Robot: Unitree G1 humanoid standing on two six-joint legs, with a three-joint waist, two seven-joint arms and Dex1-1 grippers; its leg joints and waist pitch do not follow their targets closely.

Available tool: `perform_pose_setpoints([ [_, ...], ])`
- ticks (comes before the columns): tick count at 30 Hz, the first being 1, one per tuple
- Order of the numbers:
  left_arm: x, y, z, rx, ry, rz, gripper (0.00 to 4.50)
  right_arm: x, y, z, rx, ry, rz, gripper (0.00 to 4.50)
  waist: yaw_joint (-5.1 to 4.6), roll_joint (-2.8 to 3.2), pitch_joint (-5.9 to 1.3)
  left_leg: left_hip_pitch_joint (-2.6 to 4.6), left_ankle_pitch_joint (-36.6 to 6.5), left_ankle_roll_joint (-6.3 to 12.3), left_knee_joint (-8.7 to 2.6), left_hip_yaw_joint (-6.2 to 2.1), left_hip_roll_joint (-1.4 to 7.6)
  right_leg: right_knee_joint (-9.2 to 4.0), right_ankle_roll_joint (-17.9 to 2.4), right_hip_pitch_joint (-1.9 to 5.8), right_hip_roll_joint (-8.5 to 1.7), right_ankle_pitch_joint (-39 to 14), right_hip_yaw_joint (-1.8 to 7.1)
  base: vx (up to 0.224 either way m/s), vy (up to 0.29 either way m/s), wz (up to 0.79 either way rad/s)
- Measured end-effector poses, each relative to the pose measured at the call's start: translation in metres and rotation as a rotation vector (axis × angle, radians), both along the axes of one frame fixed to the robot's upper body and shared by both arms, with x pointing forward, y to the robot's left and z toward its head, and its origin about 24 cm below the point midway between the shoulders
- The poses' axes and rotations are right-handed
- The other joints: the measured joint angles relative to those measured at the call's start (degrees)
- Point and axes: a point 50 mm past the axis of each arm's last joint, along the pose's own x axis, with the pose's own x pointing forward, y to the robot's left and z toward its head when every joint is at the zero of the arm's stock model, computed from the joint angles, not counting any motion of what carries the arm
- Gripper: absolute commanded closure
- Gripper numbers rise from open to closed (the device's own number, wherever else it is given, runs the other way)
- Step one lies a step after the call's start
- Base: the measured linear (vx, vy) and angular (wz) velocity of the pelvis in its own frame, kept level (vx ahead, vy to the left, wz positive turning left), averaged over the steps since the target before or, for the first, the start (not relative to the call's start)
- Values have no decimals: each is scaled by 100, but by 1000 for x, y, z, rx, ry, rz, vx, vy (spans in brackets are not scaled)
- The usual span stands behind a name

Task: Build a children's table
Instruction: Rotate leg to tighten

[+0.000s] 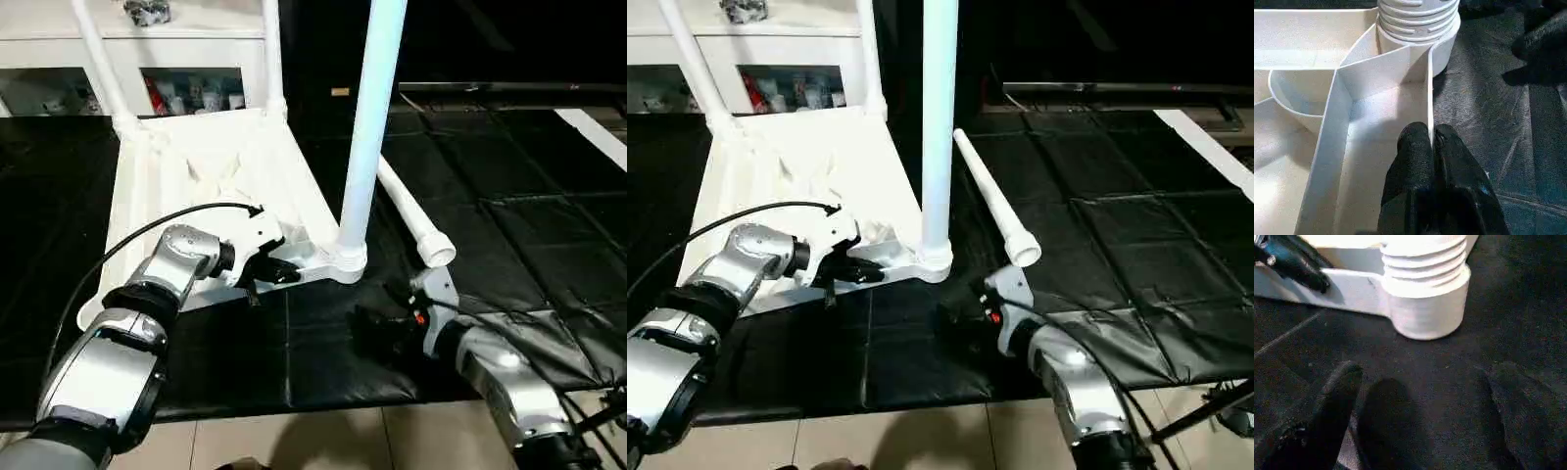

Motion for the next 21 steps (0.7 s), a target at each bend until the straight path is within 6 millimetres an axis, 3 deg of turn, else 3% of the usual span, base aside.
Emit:
perform_pose_setpoints([
  [3, -3, 6, -1, -5, -6, -4, 447, 9, -4, 7, 23, -41, -6, 0, -29, 0, 0, 0, 0, 0, -1, 2, 0, 2, 0, -3, 0, 0, 1, 0, 0, 0],
  [8, -12, 16, -3, -14, -4, -29, 447, 28, -21, 59, 147, -203, -9, 0, 3, -6, -3, 4, 1, 1, -3, 3, 4, 4, -4, -1, 1, -3, -2, 0, 0, 0],
  [11, -14, 20, -3, -8, -14, -32, 447, 28, -7, 83, 177, -231, 54, 0, -20, -6, -3, 3, 5, 6, -6, 7, 5, 12, -4, -10, 1, -3, 1, 0, 0, 0],
  [15, -19, 23, -3, -5, -28, -47, 447, 35, 17, 140, 169, -346, 164, 0, -37, -35, -9, 5, 10, 11, -14, 13, 6, 13, -2, -16, 1, -5, 3, 0, 0, 0],
  [17, -23, 24, -4, -4, -27, -62, 447, 33, 20, 145, 154, -362, 210, 0, -17, -63, -22, 6, 8, 10, -20, 15, 6, 1, -1, -12, 1, -7, 3, 0, 0, 0],
  [21, -33, 29, -2, -6, -22, -91, 447, 26, 24, 133, 124, -291, 366, 0, 6, -70, -18, -2, 3, 18, -20, 31, 2, -5, -1, -18, -6, -6, 9, 0, 0, 0],
])
